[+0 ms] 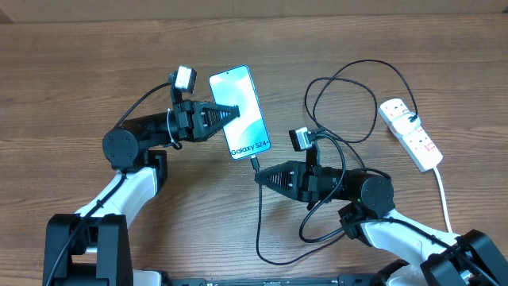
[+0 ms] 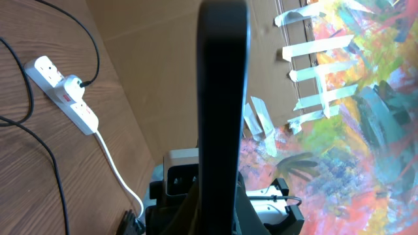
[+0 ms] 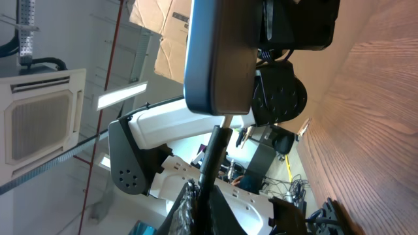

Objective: Plug charger to phone and switch on socket

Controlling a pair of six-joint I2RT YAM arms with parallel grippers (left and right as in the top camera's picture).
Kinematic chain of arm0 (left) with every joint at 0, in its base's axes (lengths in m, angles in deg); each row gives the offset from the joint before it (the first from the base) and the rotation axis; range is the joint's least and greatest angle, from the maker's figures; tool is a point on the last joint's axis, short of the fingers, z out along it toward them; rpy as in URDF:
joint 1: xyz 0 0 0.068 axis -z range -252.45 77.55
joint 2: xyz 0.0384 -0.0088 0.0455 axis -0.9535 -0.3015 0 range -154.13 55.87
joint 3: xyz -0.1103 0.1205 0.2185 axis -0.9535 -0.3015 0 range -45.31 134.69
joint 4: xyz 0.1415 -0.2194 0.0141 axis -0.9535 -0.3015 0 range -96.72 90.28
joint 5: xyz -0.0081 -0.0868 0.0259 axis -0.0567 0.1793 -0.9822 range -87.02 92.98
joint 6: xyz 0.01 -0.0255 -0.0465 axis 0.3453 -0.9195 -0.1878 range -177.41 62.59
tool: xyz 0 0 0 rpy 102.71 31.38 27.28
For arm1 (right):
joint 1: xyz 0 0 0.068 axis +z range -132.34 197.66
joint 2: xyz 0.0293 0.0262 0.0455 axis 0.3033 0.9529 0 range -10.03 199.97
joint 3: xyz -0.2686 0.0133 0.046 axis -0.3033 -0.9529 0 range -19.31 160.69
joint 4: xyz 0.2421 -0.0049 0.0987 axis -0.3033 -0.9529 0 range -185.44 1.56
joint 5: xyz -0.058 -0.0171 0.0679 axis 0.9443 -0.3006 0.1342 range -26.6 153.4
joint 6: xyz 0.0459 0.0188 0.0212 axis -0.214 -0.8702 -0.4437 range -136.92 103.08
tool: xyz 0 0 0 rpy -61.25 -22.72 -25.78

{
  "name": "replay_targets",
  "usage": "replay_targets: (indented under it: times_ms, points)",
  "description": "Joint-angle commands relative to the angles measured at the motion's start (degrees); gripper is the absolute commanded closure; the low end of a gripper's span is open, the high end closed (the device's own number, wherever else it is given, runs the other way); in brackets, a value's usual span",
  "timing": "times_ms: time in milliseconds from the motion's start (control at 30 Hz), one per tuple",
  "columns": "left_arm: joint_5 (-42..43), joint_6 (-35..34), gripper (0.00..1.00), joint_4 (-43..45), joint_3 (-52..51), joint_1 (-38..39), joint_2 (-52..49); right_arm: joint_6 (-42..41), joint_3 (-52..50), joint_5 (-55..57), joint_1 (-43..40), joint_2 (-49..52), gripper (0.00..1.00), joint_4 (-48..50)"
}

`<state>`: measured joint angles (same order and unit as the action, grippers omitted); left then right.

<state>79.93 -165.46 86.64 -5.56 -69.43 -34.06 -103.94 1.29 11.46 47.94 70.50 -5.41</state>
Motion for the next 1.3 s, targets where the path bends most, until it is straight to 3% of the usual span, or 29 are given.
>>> replay_targets:
  times_ms: [0,200,767,1067,1267]
  points:
    - [2.1,1.8,0.96,0.8,1.4,0.4,0.0,0.2,0.1,2.6,-0.9,0.3,0.96,0.5]
    - [1.6,1.7,0.96,0.7,1.4,0.4,0.0,0.3,0.1,3.8,-0.8,0.3,0.96,-4.6]
    - [5.5,2.3,0.96,1.0,1.3,0.4,0.0,3.6,3.3,6.8,-0.8,0.3,0.95,-3.4]
    - [5.3,6.0,0.96,0.9,1.3,0.4,0.0,6.9,3.7,2.4,-0.8,0.3,0.75,-7.4]
    - [3.4,12.6,0.96,-0.6,1.4,0.2,0.0,11.5,3.7,-3.1,-0.8,0.3,0.60,-8.1]
